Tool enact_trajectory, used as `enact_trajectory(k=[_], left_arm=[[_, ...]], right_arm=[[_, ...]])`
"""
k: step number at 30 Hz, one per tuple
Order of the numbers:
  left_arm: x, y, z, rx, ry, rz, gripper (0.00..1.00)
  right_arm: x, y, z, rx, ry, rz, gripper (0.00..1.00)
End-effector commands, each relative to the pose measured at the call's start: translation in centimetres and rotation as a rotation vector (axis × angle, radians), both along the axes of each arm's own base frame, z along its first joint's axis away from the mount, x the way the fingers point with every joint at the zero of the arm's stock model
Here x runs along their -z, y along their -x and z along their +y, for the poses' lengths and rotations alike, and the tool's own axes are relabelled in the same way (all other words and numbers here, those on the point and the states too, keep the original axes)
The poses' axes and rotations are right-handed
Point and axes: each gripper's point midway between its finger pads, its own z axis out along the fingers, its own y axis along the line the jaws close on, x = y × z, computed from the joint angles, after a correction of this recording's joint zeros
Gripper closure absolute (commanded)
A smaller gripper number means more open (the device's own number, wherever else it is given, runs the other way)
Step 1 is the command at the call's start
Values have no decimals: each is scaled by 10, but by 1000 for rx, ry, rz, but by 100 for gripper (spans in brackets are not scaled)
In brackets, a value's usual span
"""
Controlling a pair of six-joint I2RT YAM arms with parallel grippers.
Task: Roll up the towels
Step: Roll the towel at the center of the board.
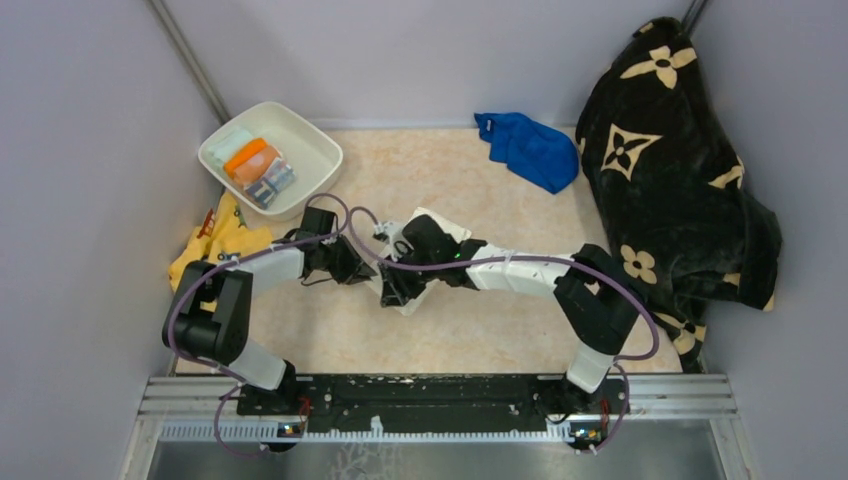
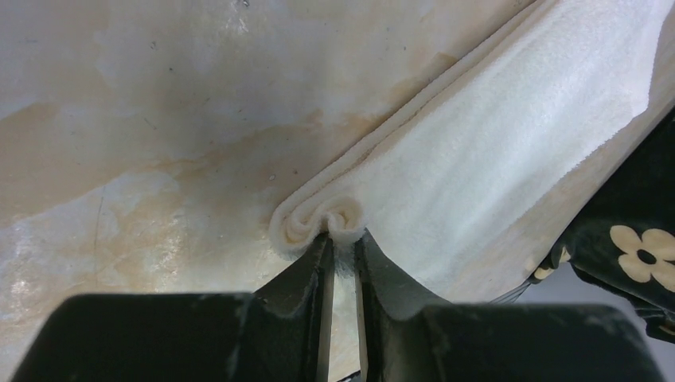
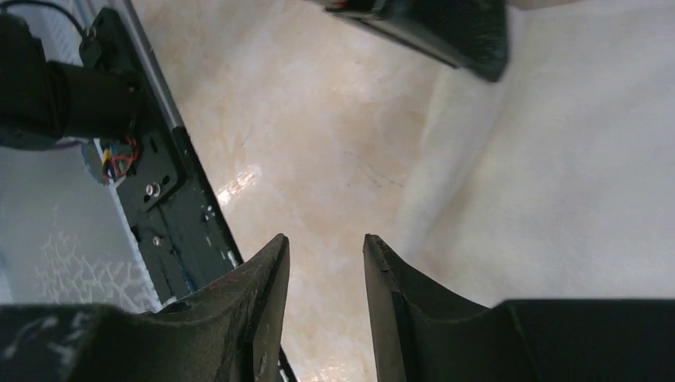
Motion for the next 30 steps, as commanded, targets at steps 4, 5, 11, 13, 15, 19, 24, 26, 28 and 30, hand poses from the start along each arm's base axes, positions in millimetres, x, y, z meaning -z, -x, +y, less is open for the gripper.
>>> enact_trajectory(k=[4, 5, 11, 13, 15, 19, 24, 26, 28, 30], left_arm=[[26, 11, 15, -3, -77, 53, 79], [26, 11, 15, -2, -79, 53, 79], [28, 14, 16, 0, -82, 57, 78], [28, 14, 17, 3, -86, 55, 77], [28, 14, 17, 2, -86, 55, 77], [28, 13, 17, 2, -87, 51, 76], [28, 13, 17, 2, -89, 52, 75], [29, 13, 17, 2, -92, 55, 74], [30, 13, 17, 3, -94, 58, 74], [31, 13, 17, 4, -95, 61, 73]], right_arm=[[3, 14, 34, -82, 62, -133, 62], [5, 14, 34, -79, 75, -141, 62], [28, -5, 14, -8, 224, -208, 62], [28, -11, 9, 8, 250, -233, 62], [26, -14, 6, 19, 260, -253, 61], [26, -18, 0, 30, 289, -278, 61], [31, -22, -9, 30, 336, -308, 61], [30, -23, -12, 27, 352, -328, 61], [30, -23, -15, 24, 368, -353, 61], [34, -23, -17, 12, 382, -359, 61]])
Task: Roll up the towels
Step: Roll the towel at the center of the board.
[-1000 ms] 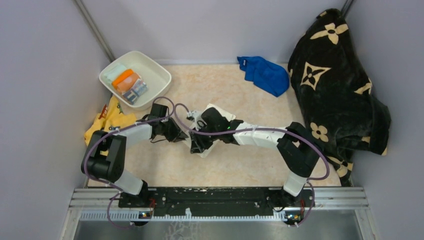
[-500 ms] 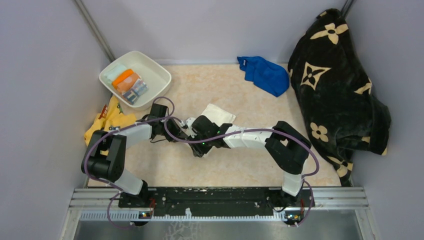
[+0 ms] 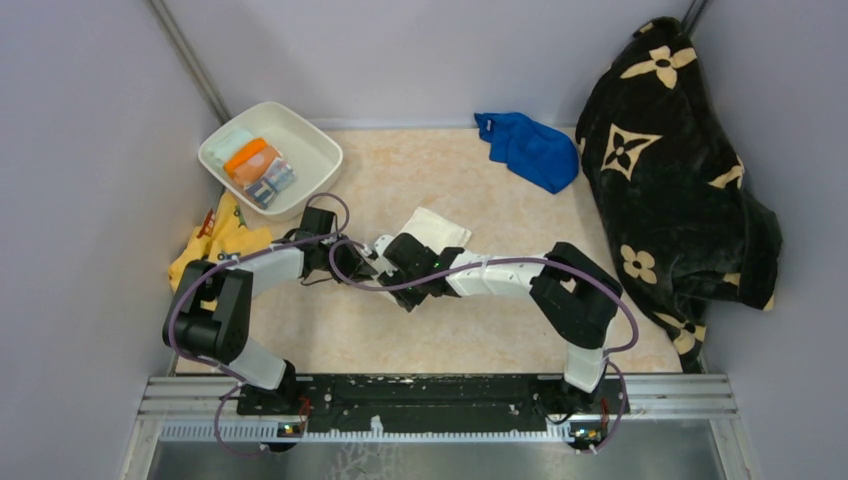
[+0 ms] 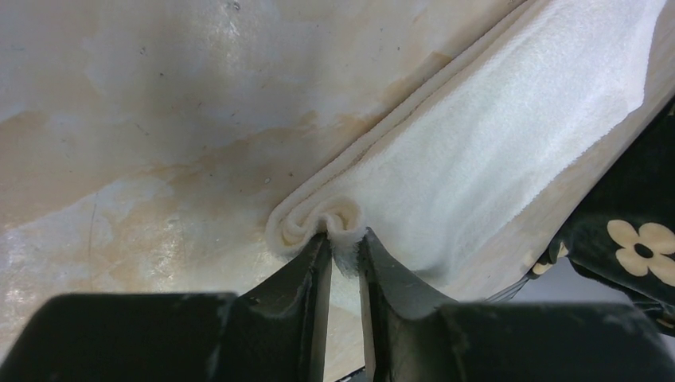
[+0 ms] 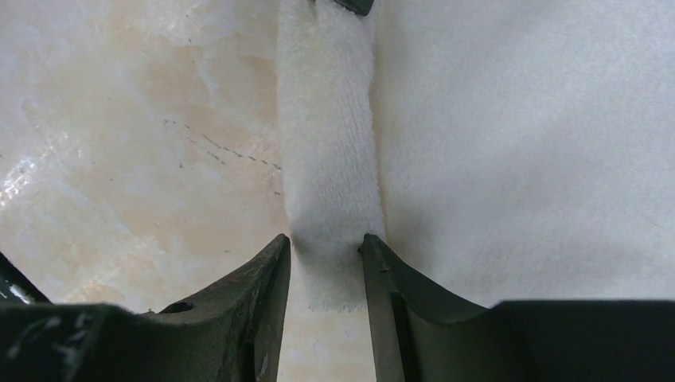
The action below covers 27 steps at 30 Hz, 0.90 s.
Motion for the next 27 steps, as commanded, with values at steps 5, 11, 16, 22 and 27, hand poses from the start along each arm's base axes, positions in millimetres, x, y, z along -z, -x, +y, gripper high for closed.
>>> enact_trajectory(k=[5, 11, 16, 22, 27], left_arm=[[31, 13, 18, -7, -106, 69, 70], [30, 8, 18, -2, -116, 65, 64], [33, 4, 21, 6, -144, 70, 61], [40, 10, 29, 19, -193, 86, 57], [17, 2, 29, 11, -178, 28, 51]], right_arm=[[2, 1, 0, -66, 73, -81, 60], [42, 24, -18, -133, 250, -103, 58], [73, 29, -52, -99, 417, -117, 57], [85, 32, -71, -81, 505, -105, 66], [79, 46, -48, -120, 405, -2, 98]])
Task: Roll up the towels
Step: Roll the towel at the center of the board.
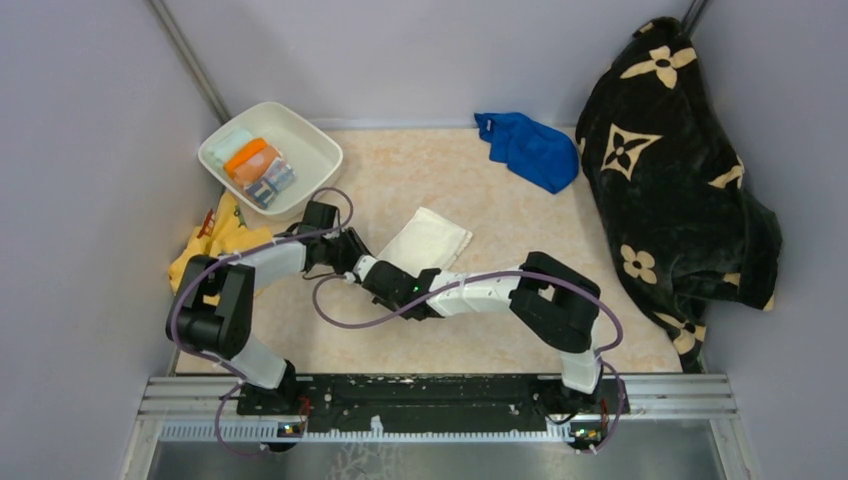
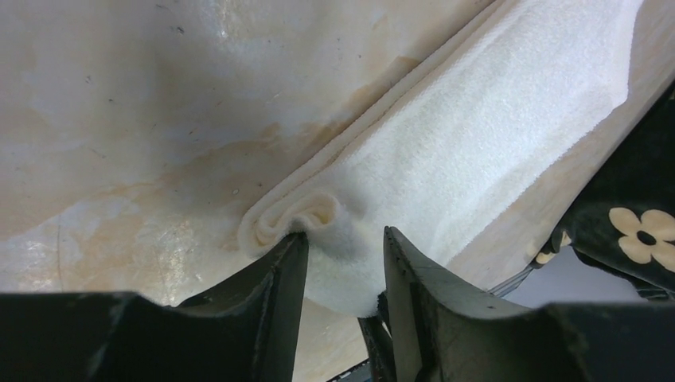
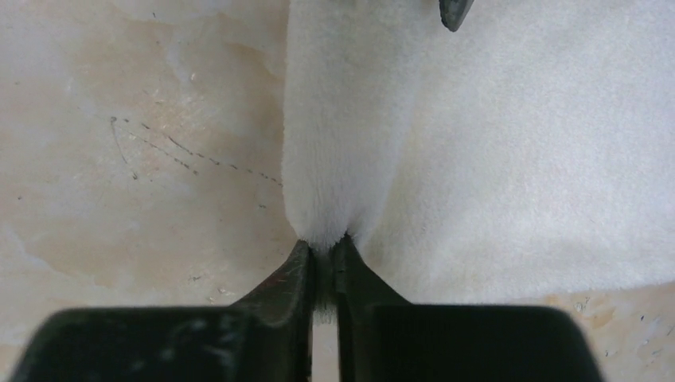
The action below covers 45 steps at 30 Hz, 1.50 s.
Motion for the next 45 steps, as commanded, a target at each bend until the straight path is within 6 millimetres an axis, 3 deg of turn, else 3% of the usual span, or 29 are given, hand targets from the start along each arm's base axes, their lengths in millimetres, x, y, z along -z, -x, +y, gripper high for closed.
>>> enact_trajectory(k=[1, 5, 11, 14, 18, 23, 29, 34, 45], left_arm=[[14, 6, 35, -31, -186, 7, 48], [-14, 1, 44, -50, -191, -50, 35], [-51, 10, 62, -89, -220, -124, 22], [-56, 23, 63, -92, -207, -130, 19], [-56, 41, 47, -85, -96, -104, 15], [-46, 57, 33, -91, 13, -64, 17], [-43, 58, 18, -69, 49, -64, 20], [-38, 51, 3, -41, 53, -61, 27], [-22, 26, -10, -2, -1, -67, 52]], right_arm=[[55, 49, -37, -32, 147, 293, 100], [24, 60, -3, -77, -91, 482, 100], [-19, 59, 23, -81, -415, 741, 100], [-37, 56, 31, -82, -564, 875, 100], [-51, 46, 33, -52, -729, 1000, 100], [-44, 34, 21, 61, -842, 1133, 100], [-25, 32, 7, 175, -859, 1193, 100], [-7, 35, -3, 268, -844, 1216, 100], [5, 27, -13, 353, -849, 1217, 100]])
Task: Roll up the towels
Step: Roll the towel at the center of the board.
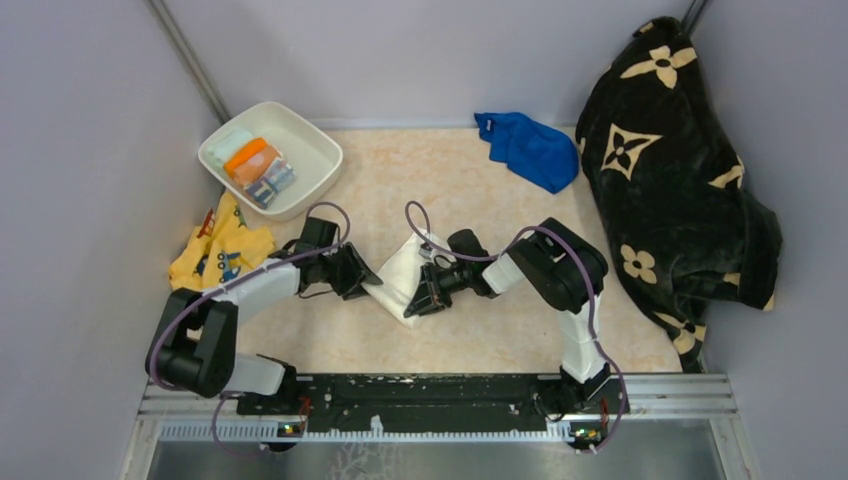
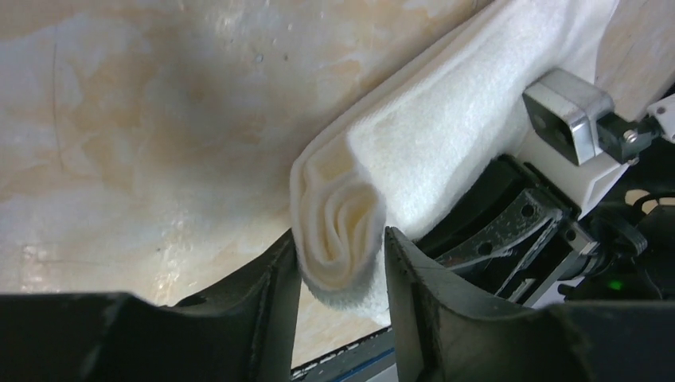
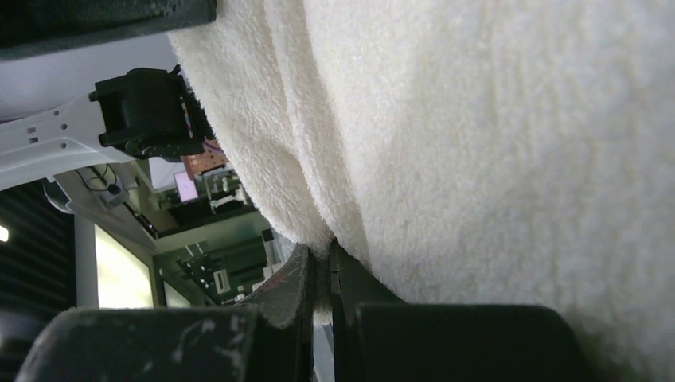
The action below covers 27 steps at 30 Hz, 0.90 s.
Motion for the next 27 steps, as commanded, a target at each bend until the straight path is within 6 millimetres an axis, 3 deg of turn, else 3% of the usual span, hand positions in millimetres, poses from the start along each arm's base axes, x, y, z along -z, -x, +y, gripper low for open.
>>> enact_trajectory(k=[1, 5, 10, 12, 16, 20, 27], left_arm=[[-7, -28, -6, 11, -21, -74, 56], [9, -33, -4, 36, -68, -41, 73], [31, -25, 8, 60, -144, 29, 76], [29, -22, 16, 52, -153, 31, 71], [11, -19, 31, 34, -154, -20, 50], [-12, -7, 27, 59, -90, -102, 32], [-31, 14, 18, 59, 33, -188, 28]], right_arm=[[12, -8, -6, 28, 39, -11, 100], [19, -8, -9, 36, 80, -2, 100], [22, -12, -15, 65, 97, 28, 100], [21, -13, -17, 73, 98, 40, 100], [19, -14, -18, 68, 95, 62, 100], [19, -14, -17, 55, 89, 93, 100], [20, -17, -16, 56, 95, 126, 100]])
